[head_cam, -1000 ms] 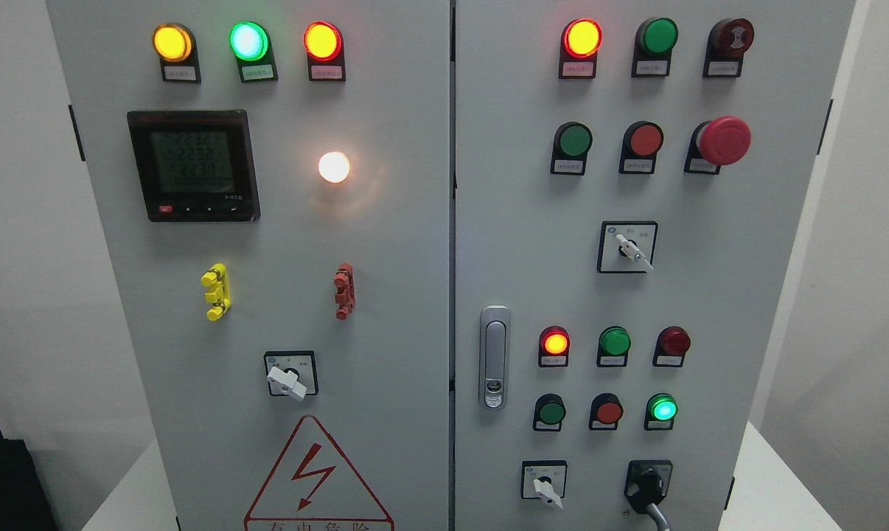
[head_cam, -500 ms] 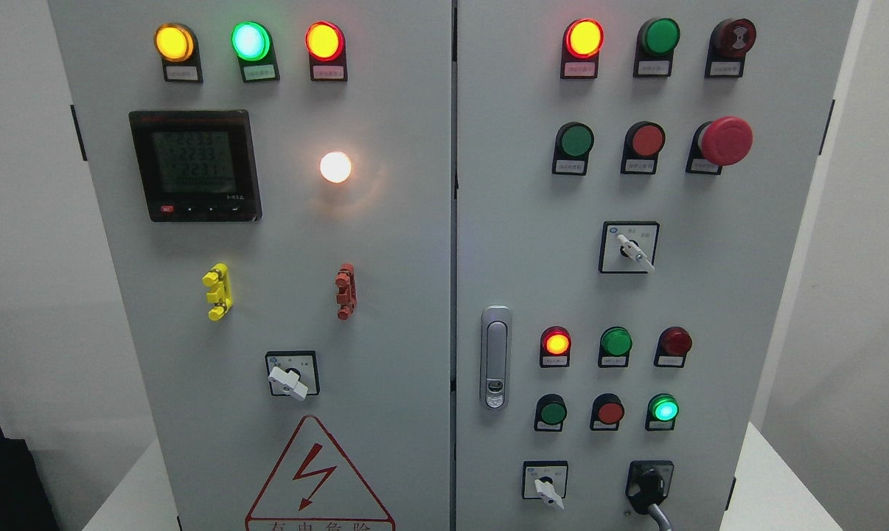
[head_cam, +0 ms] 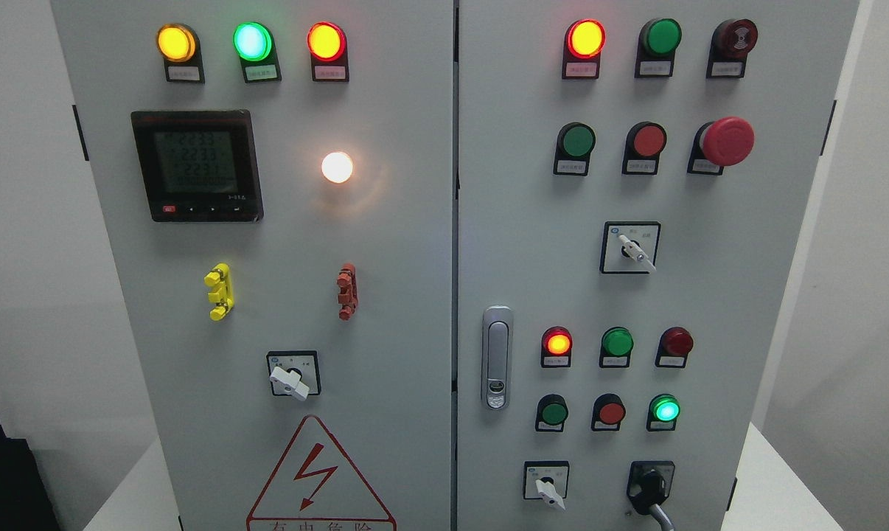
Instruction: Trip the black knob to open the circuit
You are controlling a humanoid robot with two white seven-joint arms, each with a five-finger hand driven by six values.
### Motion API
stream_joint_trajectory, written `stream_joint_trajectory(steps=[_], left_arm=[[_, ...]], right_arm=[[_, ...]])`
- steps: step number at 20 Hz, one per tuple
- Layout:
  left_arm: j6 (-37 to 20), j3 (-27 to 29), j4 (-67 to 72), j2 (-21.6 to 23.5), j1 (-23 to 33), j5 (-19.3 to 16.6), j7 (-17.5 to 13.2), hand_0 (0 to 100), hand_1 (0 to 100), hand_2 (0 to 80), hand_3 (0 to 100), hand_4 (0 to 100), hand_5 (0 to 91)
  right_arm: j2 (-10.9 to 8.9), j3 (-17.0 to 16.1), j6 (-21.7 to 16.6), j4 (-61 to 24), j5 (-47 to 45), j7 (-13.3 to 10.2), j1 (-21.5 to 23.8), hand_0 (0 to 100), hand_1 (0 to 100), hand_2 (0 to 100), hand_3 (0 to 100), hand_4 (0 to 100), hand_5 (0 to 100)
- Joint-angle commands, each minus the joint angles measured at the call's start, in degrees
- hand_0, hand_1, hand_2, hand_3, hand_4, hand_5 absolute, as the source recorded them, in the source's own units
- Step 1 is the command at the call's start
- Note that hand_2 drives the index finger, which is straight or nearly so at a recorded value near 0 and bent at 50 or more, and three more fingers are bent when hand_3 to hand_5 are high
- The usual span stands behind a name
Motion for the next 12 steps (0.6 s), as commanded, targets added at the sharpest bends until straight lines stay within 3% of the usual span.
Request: stream_joint_trajectory(steps=[1,12], left_arm=[[0.18,0.0,0.0,-0.01,0.0,-1.32,0.01,12,39,0.0,0,0,0.0],[0.09,0.0,0.0,-0.01,0.0,-1.32,0.01,12,39,0.0,0,0,0.0]], right_arm=[[-0.1,-0.54,0.17,0.16,-0.03,-0.26,0.2,0,0,0,93,86,83],[-0.1,-0.9,0.44,0.86,-0.73,-0.26,0.11,0,0,0,93,86,82]])
